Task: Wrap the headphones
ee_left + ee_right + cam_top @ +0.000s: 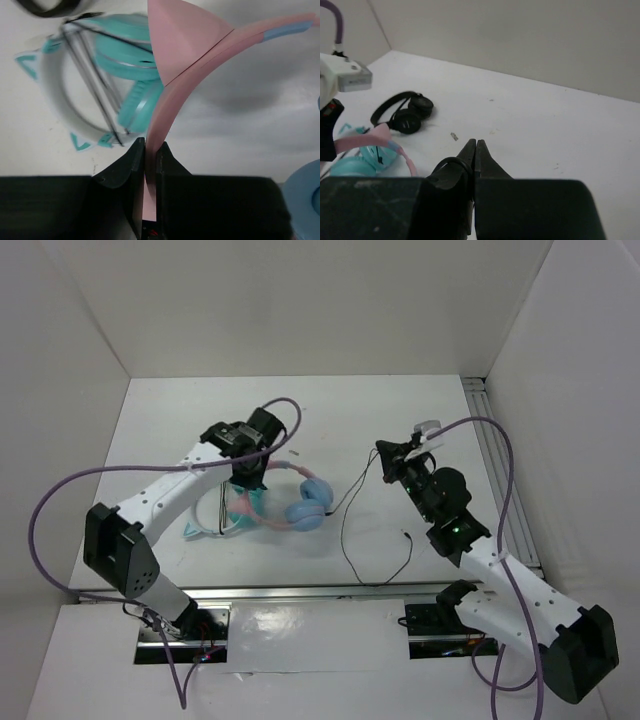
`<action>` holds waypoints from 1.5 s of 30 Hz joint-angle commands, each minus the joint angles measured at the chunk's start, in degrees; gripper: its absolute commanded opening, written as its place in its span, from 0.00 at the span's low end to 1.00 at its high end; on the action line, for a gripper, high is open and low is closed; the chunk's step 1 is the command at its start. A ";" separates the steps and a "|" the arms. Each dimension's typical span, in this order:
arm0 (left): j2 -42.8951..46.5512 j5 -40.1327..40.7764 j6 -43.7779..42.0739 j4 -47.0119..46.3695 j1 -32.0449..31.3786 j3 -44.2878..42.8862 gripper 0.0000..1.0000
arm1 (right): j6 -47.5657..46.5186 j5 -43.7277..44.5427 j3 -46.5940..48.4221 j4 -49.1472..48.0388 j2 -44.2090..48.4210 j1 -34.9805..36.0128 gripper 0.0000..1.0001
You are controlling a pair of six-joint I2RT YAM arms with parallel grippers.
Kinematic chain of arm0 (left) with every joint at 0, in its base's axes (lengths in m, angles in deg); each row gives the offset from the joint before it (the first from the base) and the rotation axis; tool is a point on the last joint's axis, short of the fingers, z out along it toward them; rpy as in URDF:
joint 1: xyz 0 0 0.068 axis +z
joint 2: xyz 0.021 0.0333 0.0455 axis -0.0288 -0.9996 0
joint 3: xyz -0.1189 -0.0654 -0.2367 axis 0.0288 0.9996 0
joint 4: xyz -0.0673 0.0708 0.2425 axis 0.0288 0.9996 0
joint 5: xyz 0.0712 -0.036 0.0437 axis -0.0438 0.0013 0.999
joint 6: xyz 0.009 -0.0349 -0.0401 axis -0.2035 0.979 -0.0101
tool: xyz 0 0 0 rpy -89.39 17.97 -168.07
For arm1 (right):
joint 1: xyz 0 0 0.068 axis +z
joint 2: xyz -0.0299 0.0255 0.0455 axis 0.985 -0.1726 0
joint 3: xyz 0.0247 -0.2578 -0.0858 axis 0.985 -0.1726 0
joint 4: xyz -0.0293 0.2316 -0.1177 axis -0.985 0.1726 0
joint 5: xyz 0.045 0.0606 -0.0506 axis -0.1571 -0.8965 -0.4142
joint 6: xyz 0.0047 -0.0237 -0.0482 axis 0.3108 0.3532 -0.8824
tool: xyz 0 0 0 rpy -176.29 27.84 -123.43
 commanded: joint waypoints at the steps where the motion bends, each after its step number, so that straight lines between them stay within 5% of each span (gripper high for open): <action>1: 0.71 -5.03 -5.64 -6.09 -7.64 0.43 0.00 | -8.72 -5.13 8.27 11.33 -0.54 0.31 0.00; 5: 0.71 -11.30 -10.22 -7.51 -20.63 0.96 0.00 | -11.19 -17.90 12.58 15.90 -4.67 0.31 0.00; 12: 11.24 -10.84 -13.47 -11.80 -29.54 4.56 0.00 | -11.19 -18.87 9.96 13.90 -5.30 0.31 0.00; 21: 18.46 -10.40 -14.53 -12.95 -30.78 4.04 0.00 | -11.19 -29.78 12.41 17.41 -12.85 0.31 0.00; 32: 25.05 2.32 -8.83 -21.91 -31.31 0.61 0.00 | -8.65 -44.19 11.18 11.71 -17.68 0.31 0.01; 42: 30.94 8.14 -3.29 -26.31 -31.31 -1.41 0.00 | 7.52 -56.76 10.57 -18.77 -33.24 0.31 0.52; 45: 31.55 9.97 -1.97 -26.31 -31.31 -1.94 0.00 | 12.09 -56.77 11.27 -26.87 -39.04 0.31 0.53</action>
